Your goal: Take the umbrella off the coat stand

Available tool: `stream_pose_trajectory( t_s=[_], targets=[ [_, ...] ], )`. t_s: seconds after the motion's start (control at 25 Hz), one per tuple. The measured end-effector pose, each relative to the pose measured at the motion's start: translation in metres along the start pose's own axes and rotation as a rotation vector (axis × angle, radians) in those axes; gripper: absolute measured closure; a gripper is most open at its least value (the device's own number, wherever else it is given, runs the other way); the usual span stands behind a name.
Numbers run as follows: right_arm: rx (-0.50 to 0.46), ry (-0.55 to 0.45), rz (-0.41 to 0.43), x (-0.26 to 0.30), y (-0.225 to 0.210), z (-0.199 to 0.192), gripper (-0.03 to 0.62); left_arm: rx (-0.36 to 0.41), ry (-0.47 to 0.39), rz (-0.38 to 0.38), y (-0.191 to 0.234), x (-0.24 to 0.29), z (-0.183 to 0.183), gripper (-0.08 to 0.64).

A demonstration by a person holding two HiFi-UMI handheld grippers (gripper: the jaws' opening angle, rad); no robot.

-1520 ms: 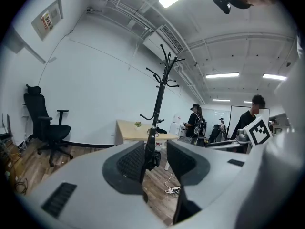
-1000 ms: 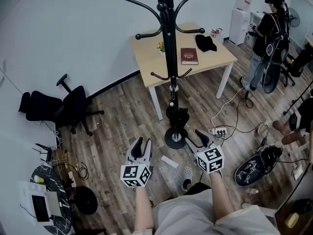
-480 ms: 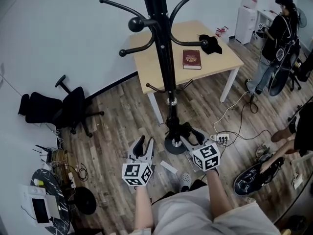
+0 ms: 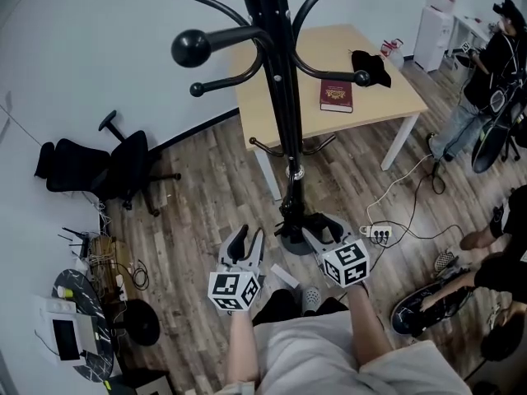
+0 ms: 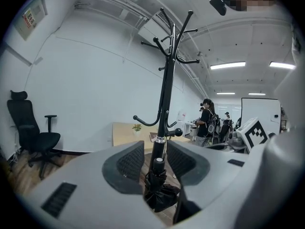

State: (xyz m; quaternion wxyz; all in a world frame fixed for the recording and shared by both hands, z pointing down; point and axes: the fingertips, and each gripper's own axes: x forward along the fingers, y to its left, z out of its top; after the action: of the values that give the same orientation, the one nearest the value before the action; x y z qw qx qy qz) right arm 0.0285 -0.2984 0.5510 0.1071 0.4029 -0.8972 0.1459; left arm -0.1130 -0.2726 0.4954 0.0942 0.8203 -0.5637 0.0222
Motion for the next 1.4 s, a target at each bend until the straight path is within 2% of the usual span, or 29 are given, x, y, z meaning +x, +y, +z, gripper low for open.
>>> stream_pose_trajectory(
  t_s=[0.24,0.44,0.68,0.84,1.04,1.4],
  targets=[
    [0.009,0.042,0.013,0.019,-0.003,-0.018,0.353,-0.029,0.000,-0.009,-0.001,0.009,-0.003,0.405],
    [-0.004,0.050,-0.008,0.038,-0.012,-0.026,0.351,-0.017,-0.005,-0.051,-0.006,0.028,0.001,0.405],
    [-0.027,0.072,0.010,0.062,-0.011,-0.030,0.327,0.002,0.040,-0.075,-0.002,0.049,-0.001,0.405],
    [-0.040,0.113,0.022,0.080,-0.013,-0.035,0.309,0.006,0.036,-0.080,0.007,0.062,0.005,0.405],
    [-0.031,0.154,0.047,0.105,-0.013,-0.046,0.298,0.011,0.075,-0.059,0.026,0.074,0.001,0.405],
    [-0.103,0.210,0.037,0.136,-0.017,-0.056,0.237,-0.011,0.070,0.005,0.058,0.070,0.005,0.405]
  ],
)
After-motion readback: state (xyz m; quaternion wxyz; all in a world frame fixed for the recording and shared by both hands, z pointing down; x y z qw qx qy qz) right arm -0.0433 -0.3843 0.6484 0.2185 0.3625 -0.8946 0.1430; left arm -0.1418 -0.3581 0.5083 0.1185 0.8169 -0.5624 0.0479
